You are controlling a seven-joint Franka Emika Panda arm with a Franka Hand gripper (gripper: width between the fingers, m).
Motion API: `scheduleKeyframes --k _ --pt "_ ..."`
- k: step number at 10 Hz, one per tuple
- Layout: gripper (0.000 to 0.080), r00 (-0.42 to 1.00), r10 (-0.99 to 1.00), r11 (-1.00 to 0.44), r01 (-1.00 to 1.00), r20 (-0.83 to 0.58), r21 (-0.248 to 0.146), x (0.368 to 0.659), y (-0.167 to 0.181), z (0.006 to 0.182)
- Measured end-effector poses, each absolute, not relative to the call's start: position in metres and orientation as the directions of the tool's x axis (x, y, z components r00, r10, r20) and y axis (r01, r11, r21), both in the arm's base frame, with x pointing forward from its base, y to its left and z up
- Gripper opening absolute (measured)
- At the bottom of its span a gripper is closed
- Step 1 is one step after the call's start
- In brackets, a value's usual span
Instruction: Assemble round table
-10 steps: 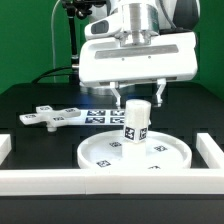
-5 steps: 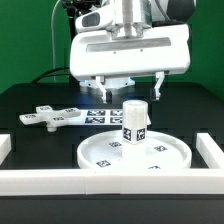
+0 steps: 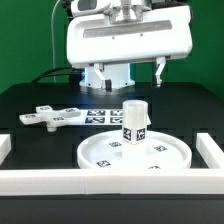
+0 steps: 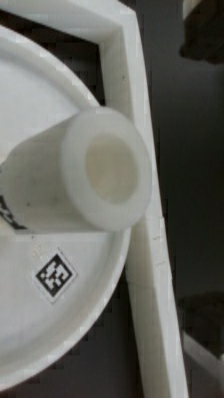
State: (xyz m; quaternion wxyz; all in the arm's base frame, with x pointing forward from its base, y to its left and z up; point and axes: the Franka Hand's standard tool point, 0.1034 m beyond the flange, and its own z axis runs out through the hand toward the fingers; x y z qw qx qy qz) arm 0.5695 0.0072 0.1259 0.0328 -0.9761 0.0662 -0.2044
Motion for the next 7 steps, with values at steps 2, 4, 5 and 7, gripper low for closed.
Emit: scheduleKeyframes --k 2,4,5,7 --pt "0.0649 0.922 -0.136 -0.989 -0.109 0.361 -0.095 0.5690 0.0079 0.1248" --pt "0.0649 0.963 -0.132 -0.988 -0.108 0.235 -0.114 0.5678 0.0032 0.1220" --pt "0.0649 0.979 -0.128 -0.986 -0.108 0.157 -0.129 0.5651 0.0052 0.1218" --pt "0.0649 0.991 -0.126 -0.982 -0.117 0.049 -0.149 0.5633 0.0027 0.1222"
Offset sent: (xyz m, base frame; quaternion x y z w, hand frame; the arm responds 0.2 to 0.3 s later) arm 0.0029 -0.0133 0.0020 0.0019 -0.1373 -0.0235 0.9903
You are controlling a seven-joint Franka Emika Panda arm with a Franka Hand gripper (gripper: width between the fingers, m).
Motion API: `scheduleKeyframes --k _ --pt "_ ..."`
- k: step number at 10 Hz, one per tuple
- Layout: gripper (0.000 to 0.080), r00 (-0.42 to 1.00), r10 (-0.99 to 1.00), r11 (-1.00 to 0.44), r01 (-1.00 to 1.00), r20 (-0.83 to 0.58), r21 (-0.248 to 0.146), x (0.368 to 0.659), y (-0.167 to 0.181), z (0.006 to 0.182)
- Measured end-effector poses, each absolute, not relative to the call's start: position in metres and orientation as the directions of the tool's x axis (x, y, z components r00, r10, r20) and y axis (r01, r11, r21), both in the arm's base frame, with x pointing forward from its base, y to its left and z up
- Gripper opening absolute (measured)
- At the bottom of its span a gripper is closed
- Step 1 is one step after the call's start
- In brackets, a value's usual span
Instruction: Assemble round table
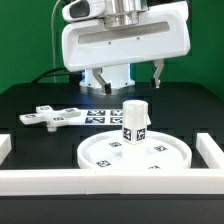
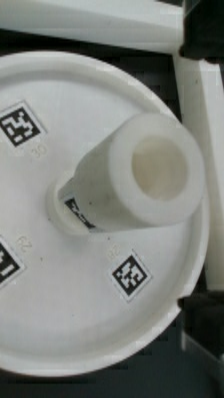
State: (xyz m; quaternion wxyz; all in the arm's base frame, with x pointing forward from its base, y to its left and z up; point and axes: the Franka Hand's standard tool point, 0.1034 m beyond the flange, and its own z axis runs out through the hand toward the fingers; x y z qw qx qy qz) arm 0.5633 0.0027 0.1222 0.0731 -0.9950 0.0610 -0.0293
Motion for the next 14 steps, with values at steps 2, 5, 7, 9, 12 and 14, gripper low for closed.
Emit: scheduleKeyframes --k 2,5,7,9,12,14 --pt "0.0649 0.992 -0.125 -0.981 -0.119 0.030 -0.153 0.562 0.004 0.122" --pt "0.0649 0.999 -0.005 -0.995 0.001 0.054 -0.103 0.565 0.001 0.115" --pt "0.0649 0.999 -0.003 -0.995 0.002 0.053 -0.103 0.567 0.006 0.112" --pt "0.0649 0.999 0.009 -0.994 0.014 0.051 -0.104 0.569 0.017 0.109" --pt "0.0649 0.998 0.005 -0.995 0.011 0.063 -0.098 0.570 0.016 0.096" --pt "0.0649 0.998 0.010 -0.995 0.016 0.064 -0.095 0.569 0.014 0.090"
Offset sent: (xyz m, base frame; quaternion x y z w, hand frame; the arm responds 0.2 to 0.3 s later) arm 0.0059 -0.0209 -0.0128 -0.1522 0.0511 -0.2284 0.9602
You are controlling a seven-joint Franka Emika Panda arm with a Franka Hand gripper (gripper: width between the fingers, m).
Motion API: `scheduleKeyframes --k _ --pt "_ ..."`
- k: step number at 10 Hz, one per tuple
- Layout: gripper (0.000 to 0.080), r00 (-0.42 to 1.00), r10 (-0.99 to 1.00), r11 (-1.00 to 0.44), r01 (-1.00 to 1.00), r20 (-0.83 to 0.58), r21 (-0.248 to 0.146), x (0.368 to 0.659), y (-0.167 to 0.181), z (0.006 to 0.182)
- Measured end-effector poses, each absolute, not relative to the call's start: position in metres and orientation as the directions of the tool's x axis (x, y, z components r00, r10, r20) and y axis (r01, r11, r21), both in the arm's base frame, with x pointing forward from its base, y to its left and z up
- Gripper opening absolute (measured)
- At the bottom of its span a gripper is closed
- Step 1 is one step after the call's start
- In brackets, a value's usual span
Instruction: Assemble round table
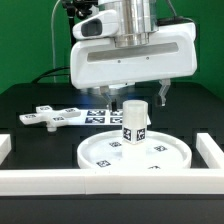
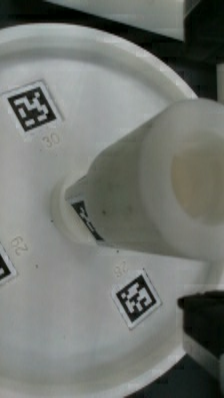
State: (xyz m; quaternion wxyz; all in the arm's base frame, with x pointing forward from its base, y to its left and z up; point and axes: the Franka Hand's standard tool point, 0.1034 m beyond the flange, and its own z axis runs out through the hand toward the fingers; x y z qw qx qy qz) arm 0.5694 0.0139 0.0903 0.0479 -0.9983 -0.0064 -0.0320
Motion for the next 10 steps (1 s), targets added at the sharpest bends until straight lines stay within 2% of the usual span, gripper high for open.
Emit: scheduleKeyframes --k 4,5,6,7,10 --pt "0.0636 0.998 0.030 -0.995 0.035 0.055 -0.095 0.5692 0.0145 0.0837" --pt "0.0468 0.998 0.029 -0.995 0.035 0.055 -0.095 0.5690 0.0144 0.0835" --pt "0.0468 0.998 0.029 -0.995 0.035 0.055 -0.095 0.5692 0.0143 0.0836" --pt "0.0409 0.998 0.029 -0.995 0.034 0.056 -0.095 0.5692 0.0143 0.0836" --pt "0.0409 0.998 0.017 -0.995 0.022 0.055 -0.096 0.5693 0.0143 0.0836"
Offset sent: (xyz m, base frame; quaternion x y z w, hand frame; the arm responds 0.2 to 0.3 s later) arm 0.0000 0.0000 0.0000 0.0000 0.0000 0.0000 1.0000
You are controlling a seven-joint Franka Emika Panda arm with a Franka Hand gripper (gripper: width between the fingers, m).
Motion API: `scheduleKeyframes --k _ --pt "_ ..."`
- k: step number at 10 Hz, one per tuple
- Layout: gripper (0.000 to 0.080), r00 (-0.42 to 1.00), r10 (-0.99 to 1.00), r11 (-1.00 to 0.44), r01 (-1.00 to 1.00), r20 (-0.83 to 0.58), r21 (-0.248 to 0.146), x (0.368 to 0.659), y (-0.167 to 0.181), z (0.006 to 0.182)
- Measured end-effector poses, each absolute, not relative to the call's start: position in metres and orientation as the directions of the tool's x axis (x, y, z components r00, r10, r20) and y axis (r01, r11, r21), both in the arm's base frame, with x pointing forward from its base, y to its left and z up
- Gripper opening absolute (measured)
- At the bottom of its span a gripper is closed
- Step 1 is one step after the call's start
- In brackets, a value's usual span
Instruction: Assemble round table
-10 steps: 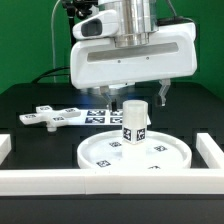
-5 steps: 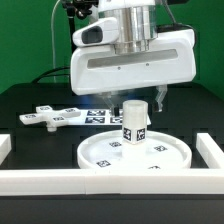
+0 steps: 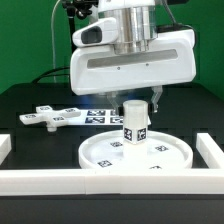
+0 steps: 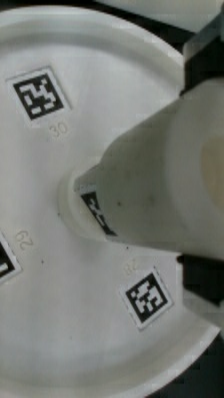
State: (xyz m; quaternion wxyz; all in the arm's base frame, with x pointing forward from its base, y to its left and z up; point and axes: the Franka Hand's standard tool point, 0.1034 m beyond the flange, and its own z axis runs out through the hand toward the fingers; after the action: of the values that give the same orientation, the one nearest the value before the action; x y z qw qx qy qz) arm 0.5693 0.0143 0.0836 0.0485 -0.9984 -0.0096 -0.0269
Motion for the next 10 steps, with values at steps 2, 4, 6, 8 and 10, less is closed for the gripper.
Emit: scheduleKeyframes --k 2,4,6,8,10 --pt "0.0409 0.979 -0.200 -0.973 -0.193 0.044 -0.126 0.5698 0.0165 0.0839" --pt "0.0410 0.898 -0.439 -0.888 -0.430 0.024 -0.162 0.5674 0.0209 0.0835" --pt "0.0410 0.775 -0.632 -0.760 -0.623 -0.017 -0.185 0.5640 0.0218 0.0828" --pt "0.0410 0.635 -0.771 -0.617 -0.762 -0.045 -0.196 0.5619 0.0230 0.0825" --pt "0.0412 0.566 -0.822 -0.546 -0.815 -0.064 -0.192 0.5618 0.0237 0.0827"
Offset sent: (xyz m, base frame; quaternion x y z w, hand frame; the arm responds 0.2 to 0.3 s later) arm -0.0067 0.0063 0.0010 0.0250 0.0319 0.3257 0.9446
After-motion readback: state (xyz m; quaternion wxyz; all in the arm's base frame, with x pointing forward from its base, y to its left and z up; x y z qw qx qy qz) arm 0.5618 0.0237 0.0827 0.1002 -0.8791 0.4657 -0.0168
